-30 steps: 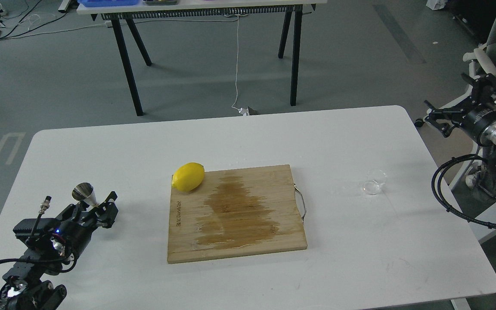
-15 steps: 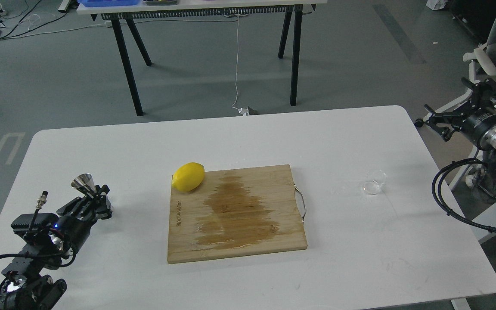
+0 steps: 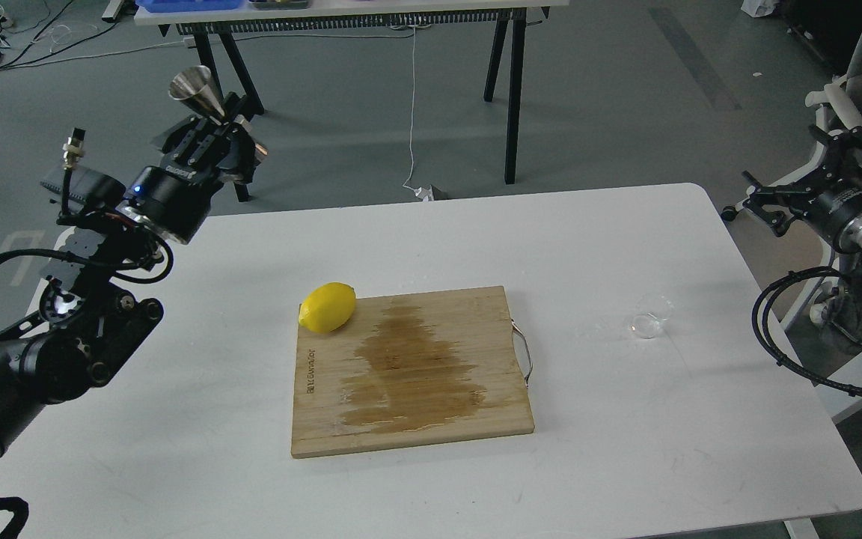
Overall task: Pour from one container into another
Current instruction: 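Lift the jigger and carry it over the cutting board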
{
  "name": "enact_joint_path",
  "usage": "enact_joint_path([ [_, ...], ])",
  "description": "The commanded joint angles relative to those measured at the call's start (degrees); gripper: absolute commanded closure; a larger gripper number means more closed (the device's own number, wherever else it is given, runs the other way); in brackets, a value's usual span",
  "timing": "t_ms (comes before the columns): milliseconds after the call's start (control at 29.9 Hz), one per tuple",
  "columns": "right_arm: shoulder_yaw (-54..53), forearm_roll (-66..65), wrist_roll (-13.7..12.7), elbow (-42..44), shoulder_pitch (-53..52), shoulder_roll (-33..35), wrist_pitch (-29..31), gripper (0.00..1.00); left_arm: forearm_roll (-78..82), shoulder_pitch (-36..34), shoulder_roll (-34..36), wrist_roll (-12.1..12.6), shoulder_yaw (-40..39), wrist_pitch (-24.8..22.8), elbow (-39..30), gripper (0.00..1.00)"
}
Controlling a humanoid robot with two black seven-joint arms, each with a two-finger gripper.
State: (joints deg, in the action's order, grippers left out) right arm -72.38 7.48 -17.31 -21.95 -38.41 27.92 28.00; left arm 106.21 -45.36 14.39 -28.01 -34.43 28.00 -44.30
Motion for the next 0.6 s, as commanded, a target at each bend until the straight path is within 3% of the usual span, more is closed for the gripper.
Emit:
enact_joint_path([
  [0, 0.0, 0.0, 0.0, 0.1, 0.0, 0.3, 0.0, 0.01, 2.1, -0.4, -4.6, 0.0, 8.0, 0.0, -0.4, 0.96],
  [167, 0.3, -0.2, 0.0, 0.7, -0.1, 0.5, 0.0, 0.01, 5.3, 3.8, -9.5, 0.0, 14.9, 0.0, 0.0, 0.96],
  [368, 0.7, -0.3, -0.1, 0.6, -0.2, 0.5, 0.0, 0.01, 11.1, 7.5, -14.4, 0.0, 15.4, 0.0, 4.0, 0.96],
  [569, 0.7, -0.3, -0.1, 0.4, -0.3, 0.6, 0.0, 0.01, 11.5, 10.6, -14.4, 0.0, 16.9, 0.0, 5.4, 0.96],
])
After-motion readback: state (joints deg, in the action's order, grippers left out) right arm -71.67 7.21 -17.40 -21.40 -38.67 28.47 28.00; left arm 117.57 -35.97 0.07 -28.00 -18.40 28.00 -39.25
